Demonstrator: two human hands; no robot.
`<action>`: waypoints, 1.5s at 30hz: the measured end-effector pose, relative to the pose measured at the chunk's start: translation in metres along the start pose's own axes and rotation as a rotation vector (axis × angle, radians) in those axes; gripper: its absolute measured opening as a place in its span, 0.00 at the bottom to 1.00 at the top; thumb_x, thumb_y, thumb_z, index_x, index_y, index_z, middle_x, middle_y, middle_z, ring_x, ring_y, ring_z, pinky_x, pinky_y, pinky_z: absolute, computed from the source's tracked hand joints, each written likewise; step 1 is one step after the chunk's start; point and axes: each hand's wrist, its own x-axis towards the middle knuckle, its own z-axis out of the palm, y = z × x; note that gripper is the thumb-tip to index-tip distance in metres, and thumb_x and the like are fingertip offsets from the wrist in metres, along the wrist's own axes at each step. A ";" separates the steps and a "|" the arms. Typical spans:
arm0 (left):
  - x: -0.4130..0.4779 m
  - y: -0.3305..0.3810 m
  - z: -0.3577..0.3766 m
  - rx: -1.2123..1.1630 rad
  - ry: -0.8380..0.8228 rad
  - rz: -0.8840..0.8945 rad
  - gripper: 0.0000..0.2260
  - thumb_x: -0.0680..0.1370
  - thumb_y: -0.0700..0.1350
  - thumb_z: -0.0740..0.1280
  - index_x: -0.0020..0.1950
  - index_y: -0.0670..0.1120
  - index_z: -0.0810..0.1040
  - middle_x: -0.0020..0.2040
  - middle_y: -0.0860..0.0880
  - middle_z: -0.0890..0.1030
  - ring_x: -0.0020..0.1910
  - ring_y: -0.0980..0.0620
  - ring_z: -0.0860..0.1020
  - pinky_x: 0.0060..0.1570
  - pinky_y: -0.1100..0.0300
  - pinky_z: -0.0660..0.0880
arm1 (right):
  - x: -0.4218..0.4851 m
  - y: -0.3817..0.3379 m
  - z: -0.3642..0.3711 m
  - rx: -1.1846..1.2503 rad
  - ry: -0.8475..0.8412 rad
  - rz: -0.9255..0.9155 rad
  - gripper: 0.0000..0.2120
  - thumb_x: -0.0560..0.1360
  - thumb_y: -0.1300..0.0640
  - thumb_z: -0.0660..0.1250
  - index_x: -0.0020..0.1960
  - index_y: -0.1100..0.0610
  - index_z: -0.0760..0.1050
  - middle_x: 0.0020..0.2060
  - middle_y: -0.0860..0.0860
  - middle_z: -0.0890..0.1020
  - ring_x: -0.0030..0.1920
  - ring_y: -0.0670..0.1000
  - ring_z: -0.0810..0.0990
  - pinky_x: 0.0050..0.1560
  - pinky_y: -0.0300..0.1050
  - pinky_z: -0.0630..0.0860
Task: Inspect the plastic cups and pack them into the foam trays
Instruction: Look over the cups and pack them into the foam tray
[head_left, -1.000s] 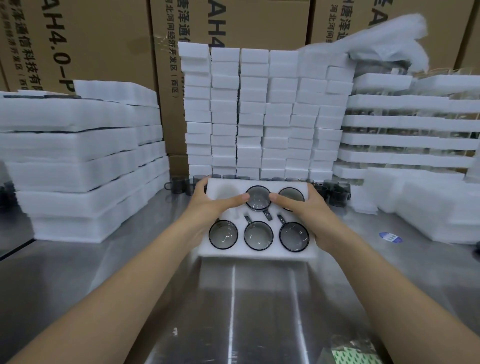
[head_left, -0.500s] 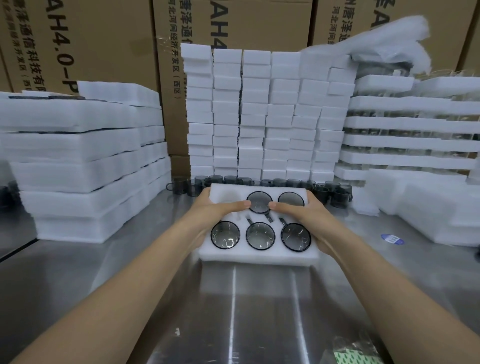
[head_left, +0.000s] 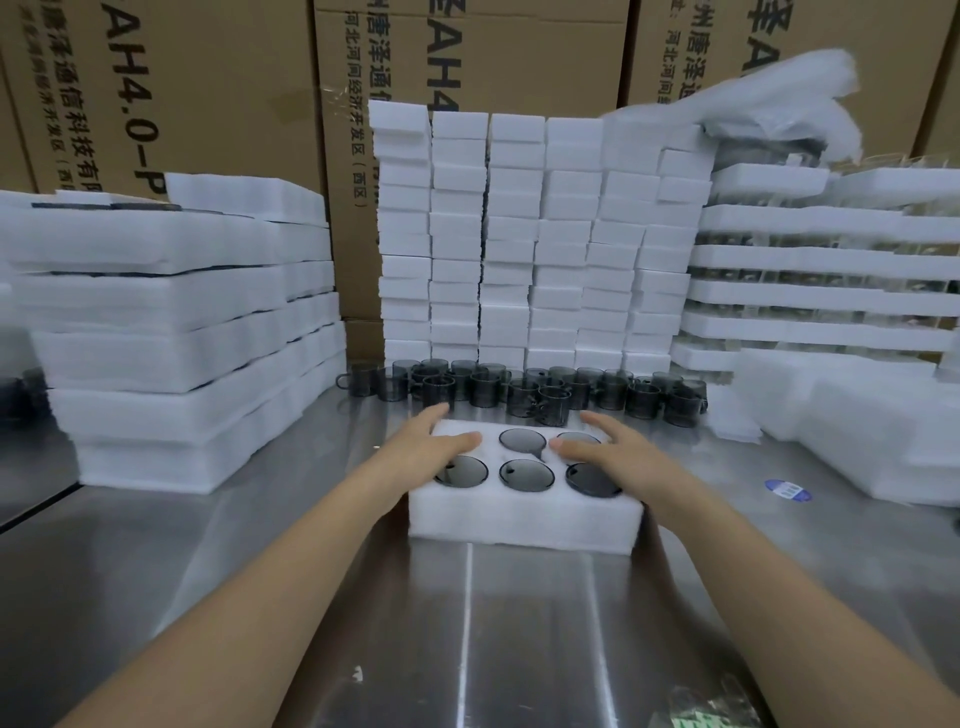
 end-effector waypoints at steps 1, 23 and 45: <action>0.001 -0.001 0.000 0.005 -0.005 0.002 0.35 0.81 0.59 0.73 0.85 0.55 0.64 0.84 0.53 0.65 0.82 0.50 0.65 0.72 0.56 0.63 | 0.000 -0.001 0.001 -0.001 -0.002 -0.003 0.37 0.72 0.42 0.80 0.78 0.47 0.72 0.75 0.49 0.73 0.68 0.48 0.73 0.63 0.43 0.66; -0.007 0.014 -0.002 0.639 -0.205 0.229 0.26 0.83 0.70 0.57 0.82 0.73 0.59 0.83 0.66 0.61 0.84 0.55 0.61 0.82 0.49 0.59 | 0.027 -0.029 0.010 -0.843 -0.226 -0.307 0.27 0.81 0.32 0.62 0.77 0.39 0.72 0.66 0.42 0.83 0.67 0.47 0.79 0.71 0.50 0.73; 0.007 0.000 -0.011 0.310 0.010 0.221 0.16 0.83 0.62 0.66 0.69 0.64 0.81 0.69 0.69 0.77 0.71 0.67 0.71 0.73 0.59 0.66 | 0.143 0.021 -0.029 -0.796 0.016 -0.211 0.06 0.83 0.49 0.69 0.48 0.44 0.75 0.38 0.44 0.85 0.37 0.45 0.86 0.45 0.50 0.82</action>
